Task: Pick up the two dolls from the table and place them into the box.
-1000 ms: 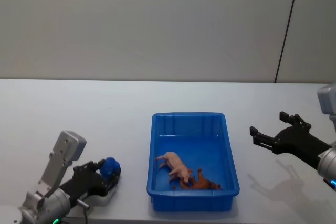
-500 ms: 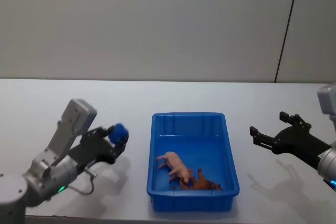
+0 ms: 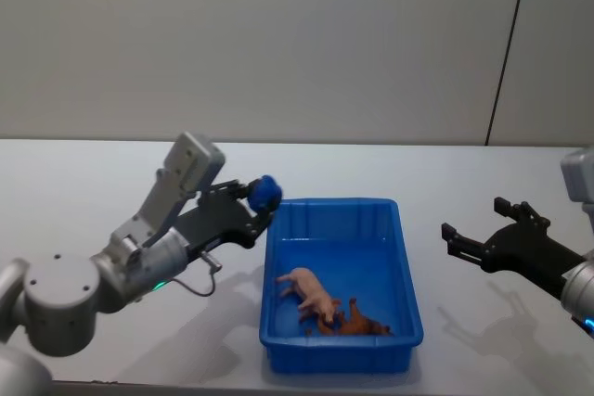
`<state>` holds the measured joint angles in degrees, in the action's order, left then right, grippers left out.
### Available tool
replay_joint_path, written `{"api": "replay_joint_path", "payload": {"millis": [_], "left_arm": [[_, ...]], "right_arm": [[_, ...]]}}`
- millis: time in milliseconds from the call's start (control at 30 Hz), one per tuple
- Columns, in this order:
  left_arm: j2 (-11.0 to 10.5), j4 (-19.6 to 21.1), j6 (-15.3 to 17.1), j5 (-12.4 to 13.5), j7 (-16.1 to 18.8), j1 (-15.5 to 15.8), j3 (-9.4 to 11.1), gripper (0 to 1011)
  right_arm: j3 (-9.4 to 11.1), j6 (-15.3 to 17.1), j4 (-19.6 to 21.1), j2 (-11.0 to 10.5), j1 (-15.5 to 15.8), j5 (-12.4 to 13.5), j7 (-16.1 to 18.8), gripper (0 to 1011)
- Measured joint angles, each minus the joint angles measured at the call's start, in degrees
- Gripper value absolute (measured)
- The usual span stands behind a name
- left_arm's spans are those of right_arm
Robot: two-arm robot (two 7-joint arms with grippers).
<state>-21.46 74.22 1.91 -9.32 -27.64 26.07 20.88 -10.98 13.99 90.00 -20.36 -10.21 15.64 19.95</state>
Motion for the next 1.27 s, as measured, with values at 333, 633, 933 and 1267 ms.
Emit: {"api": "replay_joint_path", "payload": {"millis": [333,633,933,1267], "left_arm": [[3.81,-5.44,-2.69,1.64,-3.39,4.65,1.82,623],[5.36,-7.66,-4.18,1.96,-4.63,6.34,2.7,893],[5.31,-6.05,-4.87,2.03,-3.52,5.66,3.16,1001],[4.81,-4.02,-4.96,2.03,-2.2,4.65,3.3,1001]], "right_arm": [[0.0,0.0,0.0,0.0,0.0,0.0,0.0,1001],[0.0,0.0,0.0,0.0,0.0,0.0,0.0,1001],[0.0,0.0,0.0,0.0,0.0,0.0,0.0,1001],[0.0,0.0,0.0,0.0,0.0,0.0,0.0,1001]]}}
